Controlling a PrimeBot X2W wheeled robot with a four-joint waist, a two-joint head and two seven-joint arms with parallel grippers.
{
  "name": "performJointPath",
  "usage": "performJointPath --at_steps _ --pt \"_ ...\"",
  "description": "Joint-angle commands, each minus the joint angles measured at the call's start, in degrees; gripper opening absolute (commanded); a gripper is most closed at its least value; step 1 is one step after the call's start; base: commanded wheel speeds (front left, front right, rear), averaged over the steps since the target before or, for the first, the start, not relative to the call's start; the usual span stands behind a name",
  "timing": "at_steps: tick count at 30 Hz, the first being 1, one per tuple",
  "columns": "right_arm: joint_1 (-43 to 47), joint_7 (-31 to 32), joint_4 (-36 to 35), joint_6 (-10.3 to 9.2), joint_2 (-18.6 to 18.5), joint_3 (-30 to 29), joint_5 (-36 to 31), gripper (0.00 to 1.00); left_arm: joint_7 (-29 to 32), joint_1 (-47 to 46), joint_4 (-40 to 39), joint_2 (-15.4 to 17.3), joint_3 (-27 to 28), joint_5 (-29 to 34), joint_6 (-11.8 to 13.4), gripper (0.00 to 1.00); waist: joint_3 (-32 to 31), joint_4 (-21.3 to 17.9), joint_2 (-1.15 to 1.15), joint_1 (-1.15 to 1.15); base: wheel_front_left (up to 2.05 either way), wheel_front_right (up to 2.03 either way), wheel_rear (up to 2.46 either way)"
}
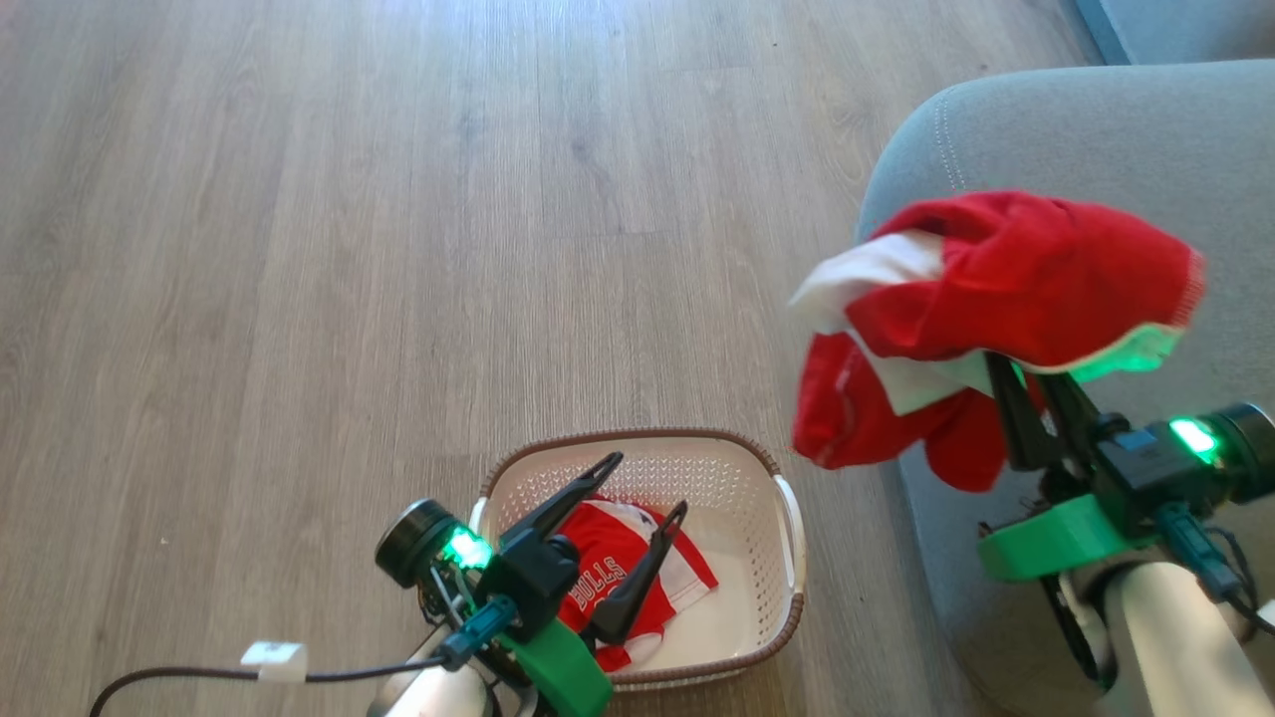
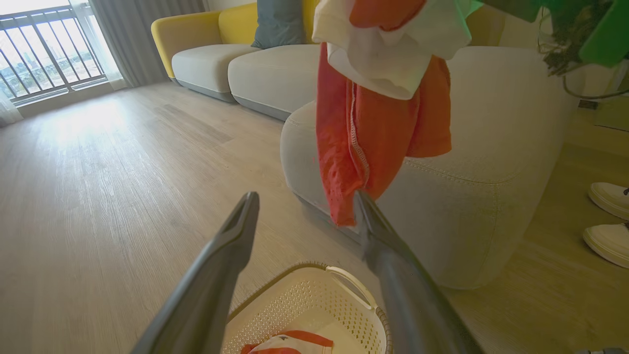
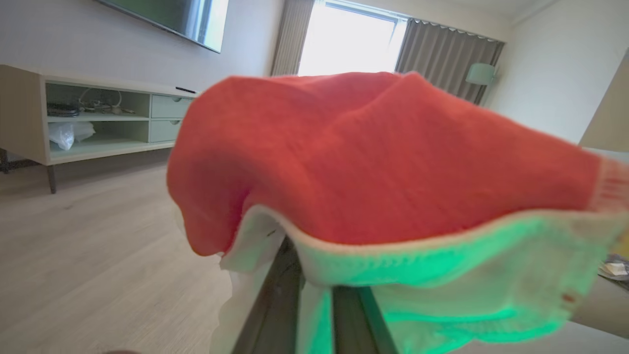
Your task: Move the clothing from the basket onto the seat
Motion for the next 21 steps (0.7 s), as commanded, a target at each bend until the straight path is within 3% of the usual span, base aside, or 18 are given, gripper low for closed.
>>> performJointPath --at_steps 1,11,21 --pt "-0.6 -0.1 -1.2 -0.01 0.3 -0.3 -0.7 0.00 -0.5 -1.3 -1.2 0.3 1.9 0.3 -0.1 1.00 0.0 -0.1 0.00 0.00 0.00 0.00 0.00" --pt "2.4 -0.1 1.0 -0.01 1.8 -4.5 -1.4 0.00 -0.5 -0.1 1.1 0.3 1.4 0.1 -0.1 1.00 0.0 -0.4 0.00 0.00 0.00 0.00 0.00" --pt "2.7 -0.1 1.2 -0.01 2.5 -5.2 -1.0 0.00 -0.5 0.7 2.2 0.2 1.8 0.2 -0.1 1.00 0.1 -0.8 0.00 0.00 0.00 0.00 0.00"
